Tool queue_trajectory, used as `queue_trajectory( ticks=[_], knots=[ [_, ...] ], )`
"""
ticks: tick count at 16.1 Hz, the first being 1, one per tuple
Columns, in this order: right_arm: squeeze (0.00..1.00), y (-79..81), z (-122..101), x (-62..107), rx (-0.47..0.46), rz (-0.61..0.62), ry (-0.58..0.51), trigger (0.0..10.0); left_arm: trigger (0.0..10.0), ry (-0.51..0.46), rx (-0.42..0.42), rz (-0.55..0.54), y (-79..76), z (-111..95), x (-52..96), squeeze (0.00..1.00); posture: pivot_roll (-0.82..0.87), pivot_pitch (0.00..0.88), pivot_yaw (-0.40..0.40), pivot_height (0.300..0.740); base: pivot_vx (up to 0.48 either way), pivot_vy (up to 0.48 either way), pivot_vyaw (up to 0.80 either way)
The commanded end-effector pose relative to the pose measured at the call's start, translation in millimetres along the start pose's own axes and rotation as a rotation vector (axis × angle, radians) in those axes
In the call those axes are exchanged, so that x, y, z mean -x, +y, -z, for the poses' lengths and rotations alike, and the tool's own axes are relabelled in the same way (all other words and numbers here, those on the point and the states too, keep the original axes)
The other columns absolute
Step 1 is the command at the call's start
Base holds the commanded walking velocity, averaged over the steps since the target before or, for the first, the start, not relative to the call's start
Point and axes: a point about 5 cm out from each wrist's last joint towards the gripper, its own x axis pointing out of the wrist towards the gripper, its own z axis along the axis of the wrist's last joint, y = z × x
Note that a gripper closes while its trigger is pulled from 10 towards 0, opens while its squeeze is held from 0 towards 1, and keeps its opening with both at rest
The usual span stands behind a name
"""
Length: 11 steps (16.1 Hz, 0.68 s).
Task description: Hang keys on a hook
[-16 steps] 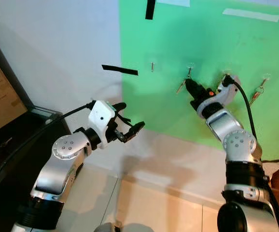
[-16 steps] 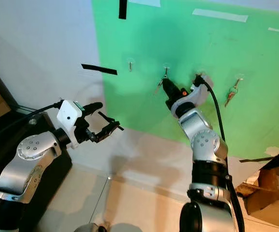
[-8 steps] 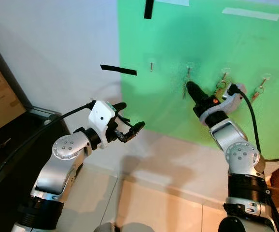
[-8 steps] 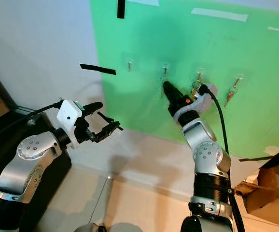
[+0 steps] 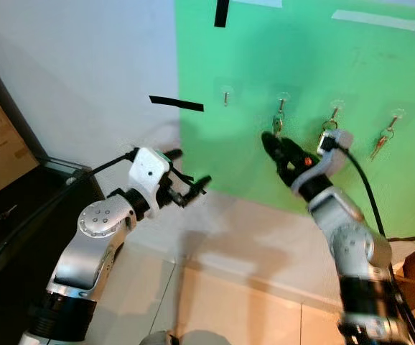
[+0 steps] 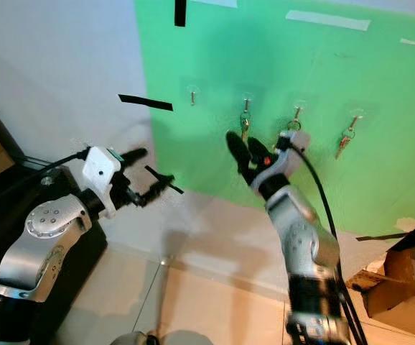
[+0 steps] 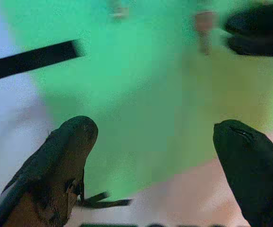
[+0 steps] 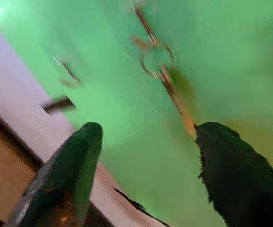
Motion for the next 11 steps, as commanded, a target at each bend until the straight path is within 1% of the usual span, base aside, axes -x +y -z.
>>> queue_trajectory(
  ticks=[1,2,3,4,6,8,9,11],
  knots=[
    [1.0,-3.2,3.5,6.0,0.078,0.045,0.011,10.0,10.0,0.031,-0.007,-0.097,8.4,8.6,8.4,0.02,-0.04,0.0,0.011,0.74,0.0,0.0,0.78],
    [1.0,-15.7,16.4,20.5,0.225,0.147,0.053,10.0,10.0,0.033,-0.004,-0.186,11.8,11.8,13.0,0.02,-0.03,0.0,0.008,0.74,0.0,0.0,0.79],
    [1.0,-17.7,19.7,23.8,0.262,0.16,0.066,10.0,10.0,0.032,0.003,-0.208,12.4,12.4,13.7,0.02,-0.03,0.0,0.008,0.74,0.0,0.0,0.79],
    [1.0,-21.5,30.0,35.2,0.303,0.196,0.108,10.0,10.0,0.028,0.012,-0.262,12.5,13.6,15.8,0.01,-0.04,0.0,0.013,0.74,0.0,0.0,0.79],
    [1.0,-22.1,35.4,42.8,0.301,0.231,0.117,10.0,10.0,0.022,0.01,-0.295,11.6,14.9,16.6,0.0,-0.04,0.0,0.02,0.74,0.0,0.0,0.78],
    [1.0,-20.9,43.2,47.4,0.263,0.277,0.125,10.0,10.0,0.043,-0.028,-0.333,13.4,17.8,15.3,0.02,-0.04,0.0,0.023,0.74,0.0,0.0,0.78],
    [1.0,-18.6,46.5,46.6,0.273,0.281,0.123,10.0,10.0,0.058,-0.046,-0.346,14.7,19.7,14.5,0.02,-0.04,0.0,0.026,0.74,0.0,0.0,0.78],
    [1.0,-17.2,47.3,45.5,0.286,0.282,0.117,10.0,10.0,0.062,-0.051,-0.353,15.1,20.8,14.3,0.02,-0.04,0.0,0.028,0.74,0.0,0.0,0.78]
  ],
)
